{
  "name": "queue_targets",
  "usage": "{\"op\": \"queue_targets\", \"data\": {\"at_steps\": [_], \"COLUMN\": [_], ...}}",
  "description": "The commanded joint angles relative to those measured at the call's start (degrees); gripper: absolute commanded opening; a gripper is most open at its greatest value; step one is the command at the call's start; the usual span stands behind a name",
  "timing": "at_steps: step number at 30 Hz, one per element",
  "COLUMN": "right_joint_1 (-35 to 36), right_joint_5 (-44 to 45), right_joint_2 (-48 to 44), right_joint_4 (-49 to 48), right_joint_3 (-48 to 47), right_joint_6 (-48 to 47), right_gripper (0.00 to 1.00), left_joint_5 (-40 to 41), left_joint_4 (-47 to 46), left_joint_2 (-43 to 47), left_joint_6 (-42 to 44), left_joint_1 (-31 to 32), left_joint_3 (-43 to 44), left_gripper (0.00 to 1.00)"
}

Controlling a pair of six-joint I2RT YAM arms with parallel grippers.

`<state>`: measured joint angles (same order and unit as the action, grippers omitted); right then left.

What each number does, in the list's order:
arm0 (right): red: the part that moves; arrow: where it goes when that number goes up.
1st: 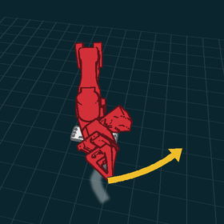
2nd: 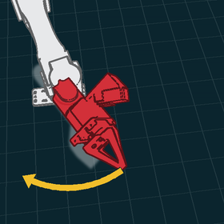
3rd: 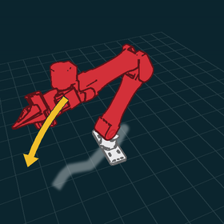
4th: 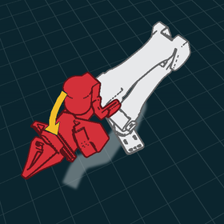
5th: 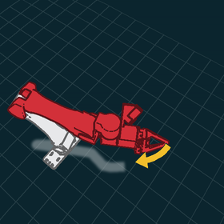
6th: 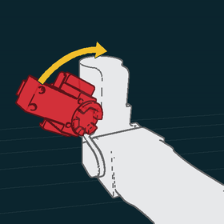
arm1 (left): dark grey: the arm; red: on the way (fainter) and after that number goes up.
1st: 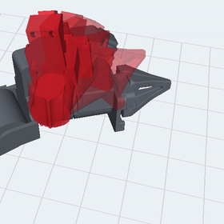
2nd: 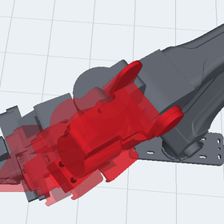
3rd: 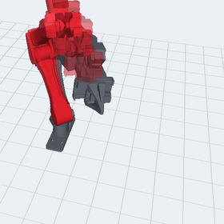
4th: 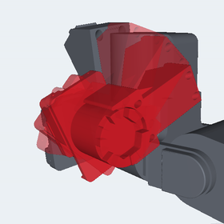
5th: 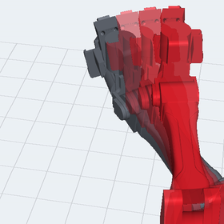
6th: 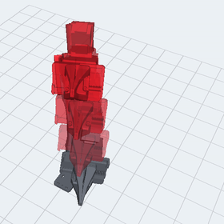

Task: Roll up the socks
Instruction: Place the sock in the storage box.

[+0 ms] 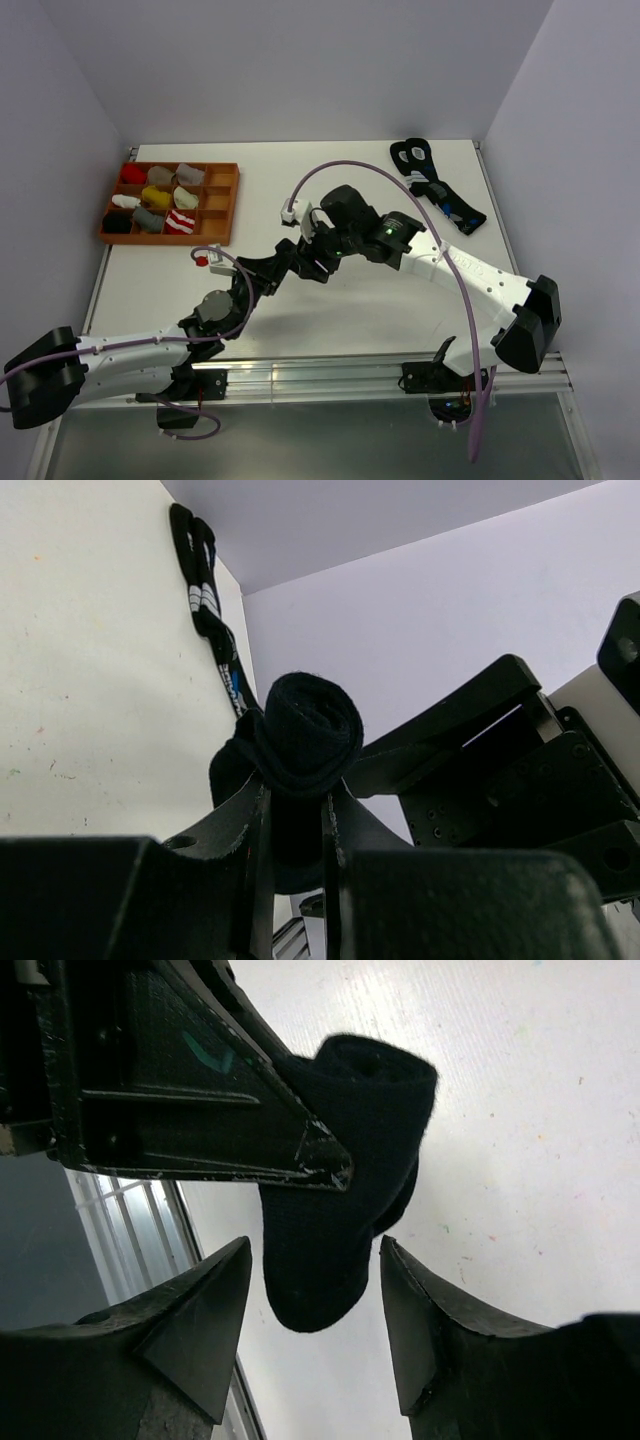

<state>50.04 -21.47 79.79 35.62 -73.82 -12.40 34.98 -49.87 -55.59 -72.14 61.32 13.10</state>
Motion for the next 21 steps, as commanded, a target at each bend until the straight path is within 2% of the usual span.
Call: {"op": "queue_targets", "data": {"at_steps": [1,6,14,18,19,21], "right_joint_1": [0.5,0.5,-1.8,-7.1,-8.4,-11.5], "right_joint_5": [2.1,4.4,8.0,5.6,4.8,4.5], "right_joint_2": [-2.3,-4.2,-8.4,-8.5,-8.2,-8.1], "right_joint_4": [1.1,0.3,-0.1,2.4,3.5,4.9], "right_joint_3": [0.0,1.7,4.0,3.0,1.6,1.7], "right_joint_6": [0.2,-0.5,-2.2,-5.4,-6.3,-7.5], "right_gripper": [0.62,0.66,0.68,0.68,0.68,0.68], "left_joint_5": [1.7,2.5,1.8,-5.1,-6.7,-12.4], "left_joint_4": [-1.1,0.8,12.0,20.7,22.9,28.6], "left_joint_2": [1.5,2.9,6.9,10.8,11.0,10.2], "left_joint_6": [1.9,2.5,5.7,8.7,9.9,11.8], "left_joint_1": [0.1,0.0,-1.7,-9.9,-14.6,-19.9], "left_joint_3": [1.0,1.4,4.4,8.7,11.4,14.7], "left_gripper": [0.0,0.0,0.0,0.0,0.0,0.0]}}
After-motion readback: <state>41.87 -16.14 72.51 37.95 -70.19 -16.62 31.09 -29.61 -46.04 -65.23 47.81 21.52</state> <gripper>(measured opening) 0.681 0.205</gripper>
